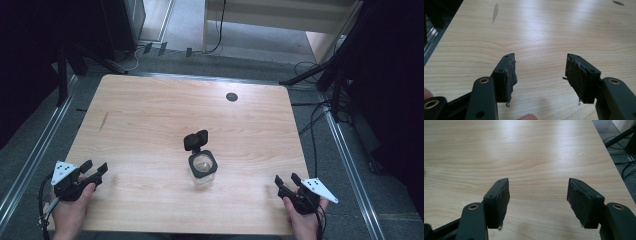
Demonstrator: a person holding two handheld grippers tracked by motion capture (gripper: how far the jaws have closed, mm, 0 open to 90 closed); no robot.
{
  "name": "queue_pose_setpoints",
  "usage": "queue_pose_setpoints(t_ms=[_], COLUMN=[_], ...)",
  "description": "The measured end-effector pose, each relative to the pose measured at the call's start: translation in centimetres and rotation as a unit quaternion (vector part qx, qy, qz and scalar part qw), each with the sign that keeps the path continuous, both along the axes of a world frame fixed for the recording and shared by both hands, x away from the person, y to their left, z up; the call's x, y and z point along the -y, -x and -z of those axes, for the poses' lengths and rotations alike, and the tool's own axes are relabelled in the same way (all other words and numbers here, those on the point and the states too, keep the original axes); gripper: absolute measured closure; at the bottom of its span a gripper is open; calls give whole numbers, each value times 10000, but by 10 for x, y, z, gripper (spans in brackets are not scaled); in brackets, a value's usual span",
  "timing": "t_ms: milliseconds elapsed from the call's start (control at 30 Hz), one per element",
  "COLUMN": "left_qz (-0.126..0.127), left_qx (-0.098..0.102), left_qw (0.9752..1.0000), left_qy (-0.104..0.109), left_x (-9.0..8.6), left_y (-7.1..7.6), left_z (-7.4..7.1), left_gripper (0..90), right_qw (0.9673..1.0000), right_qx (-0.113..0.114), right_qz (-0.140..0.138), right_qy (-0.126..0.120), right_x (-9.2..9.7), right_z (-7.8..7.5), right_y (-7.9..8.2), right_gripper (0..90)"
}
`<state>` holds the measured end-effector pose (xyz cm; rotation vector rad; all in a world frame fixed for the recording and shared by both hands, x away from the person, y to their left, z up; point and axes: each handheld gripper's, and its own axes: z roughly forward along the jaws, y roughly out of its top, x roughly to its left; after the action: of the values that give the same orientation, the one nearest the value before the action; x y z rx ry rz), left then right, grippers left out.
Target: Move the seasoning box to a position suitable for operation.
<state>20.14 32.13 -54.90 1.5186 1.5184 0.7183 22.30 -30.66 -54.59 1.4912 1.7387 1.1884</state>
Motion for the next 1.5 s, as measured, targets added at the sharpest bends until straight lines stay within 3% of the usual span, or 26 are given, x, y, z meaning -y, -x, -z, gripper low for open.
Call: queue_pose_setpoints(t_ms=[167, 400, 467, 500, 567, 600, 633, 767, 800, 833, 867, 967, 1167, 1500], left_qz=[-43, -3, 71, 133, 208, 208, 333, 595, 853, 853, 955, 1171, 1505, 2182], left_qx=[37, 46, 31, 16, 2, 2, -1, 29, 73, 73, 99, 84, 14, -120], left_qw=[9999, 9999, 9999, 9999, 9998, 9998, 9994, 9982, 9963, 9963, 9953, 9931, 9886, 9758], left_qy=[-159, -122, -92, -29, -38, -38, 13, -38, -52, -52, -114, -54, 41, 36], left_x=[4, 5, 5, 9, 17, 17, 28, 46, 61, 61, 70, 88, 128, 194], left_y=[1, -1, -1, -4, -8, -8, -12, -15, -16, -16, -16, -19, -26, -29], left_z=[0, -1, -1, -2, -3, -3, -5, -9, -12, -12, -14, -16, -18, -19], left_gripper=[494, 652, 712, 745, 783, 805, 822, 882, 895, 896, 900, 900, 900, 900], right_qw=[9999, 9996, 9995, 9989, 9981, 9980, 9979, 9977, 9982, 9982, 9974, 9967, 9928, 9868], right_qx=[91, 197, 217, 244, 230, 230, 218, 204, 243, 243, 268, 224, 157, 147], right_qz=[-78, -175, -168, -142, -123, -69, -68, -227, -357, -357, -552, -646, -1037, -1528], right_qy=[-2, -124, -175, -383, -550, -586, -613, -597, -420, -420, -385, -440, -573, -511], right_x=[-1, 0, -1, -1, -4, -7, -11, -28, -41, -41, -55, -64, -103, -153], right_z=[0, -1, -1, -3, -6, -8, -10, -13, -14, -14, -16, -18, -23, -23], right_y=[2, 2, 2, 2, 0, 0, -1, -3, -5, -5, -6, -8, -18, -34], right_gripper=[467, 653, 668, 705, 715, 742, 770, 844, 888, 888, 900, 900, 900, 900])
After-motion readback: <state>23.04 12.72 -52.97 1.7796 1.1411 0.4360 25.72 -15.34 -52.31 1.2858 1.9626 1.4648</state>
